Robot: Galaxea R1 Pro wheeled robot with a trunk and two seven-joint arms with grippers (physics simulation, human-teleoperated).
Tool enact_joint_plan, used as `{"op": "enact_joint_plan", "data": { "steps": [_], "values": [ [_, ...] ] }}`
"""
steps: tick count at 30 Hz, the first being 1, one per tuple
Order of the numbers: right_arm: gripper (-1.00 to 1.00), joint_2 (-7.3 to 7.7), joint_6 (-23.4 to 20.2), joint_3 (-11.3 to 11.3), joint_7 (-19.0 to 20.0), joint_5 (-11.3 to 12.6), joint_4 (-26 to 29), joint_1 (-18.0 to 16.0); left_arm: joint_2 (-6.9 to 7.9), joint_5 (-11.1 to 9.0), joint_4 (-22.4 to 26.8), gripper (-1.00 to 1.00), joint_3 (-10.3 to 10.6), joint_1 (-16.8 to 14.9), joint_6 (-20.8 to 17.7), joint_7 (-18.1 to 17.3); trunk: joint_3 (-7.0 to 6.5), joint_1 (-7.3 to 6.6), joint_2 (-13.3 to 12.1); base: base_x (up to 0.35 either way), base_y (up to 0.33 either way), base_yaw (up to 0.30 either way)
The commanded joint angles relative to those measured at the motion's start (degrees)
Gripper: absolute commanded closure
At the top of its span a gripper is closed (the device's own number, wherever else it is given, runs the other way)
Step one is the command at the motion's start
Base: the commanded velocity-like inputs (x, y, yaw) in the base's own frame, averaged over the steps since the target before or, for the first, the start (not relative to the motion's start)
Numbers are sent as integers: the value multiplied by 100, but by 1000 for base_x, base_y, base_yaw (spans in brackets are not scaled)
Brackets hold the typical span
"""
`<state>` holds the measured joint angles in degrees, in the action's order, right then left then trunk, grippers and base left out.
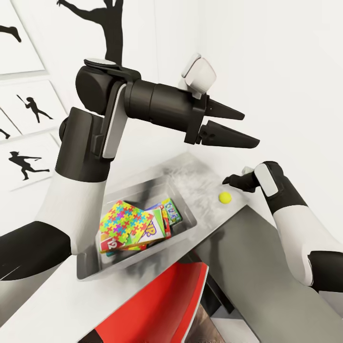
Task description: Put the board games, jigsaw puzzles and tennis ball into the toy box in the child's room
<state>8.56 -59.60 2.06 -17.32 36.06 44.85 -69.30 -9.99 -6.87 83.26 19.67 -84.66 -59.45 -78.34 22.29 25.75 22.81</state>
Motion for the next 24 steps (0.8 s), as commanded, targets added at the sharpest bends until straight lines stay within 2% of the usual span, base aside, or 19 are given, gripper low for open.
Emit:
{"op": "enact_joint_plan", "data": {
  "steps": [1, 14, 24],
  "values": [
    [-100, 3, -10, 22, -53, 59, 5, -5, -1, -16, -3, -100, 5, -6, -55, -6, 20, 3, 11, 0, 0, 0],
    [-100, -95, -1, 22, -53, 56, 22, -30, -1, -13, -3, -100, 27, -6, -55, -6, 142, 3, 11, 0, 0, 0],
    [-100, -115, -15, 76, -58, 51, 23, -280, -1, -7, -3, -100, 36, -6, -55, -6, 237, 3, 11, 0, 0, 0]
  ]
}}
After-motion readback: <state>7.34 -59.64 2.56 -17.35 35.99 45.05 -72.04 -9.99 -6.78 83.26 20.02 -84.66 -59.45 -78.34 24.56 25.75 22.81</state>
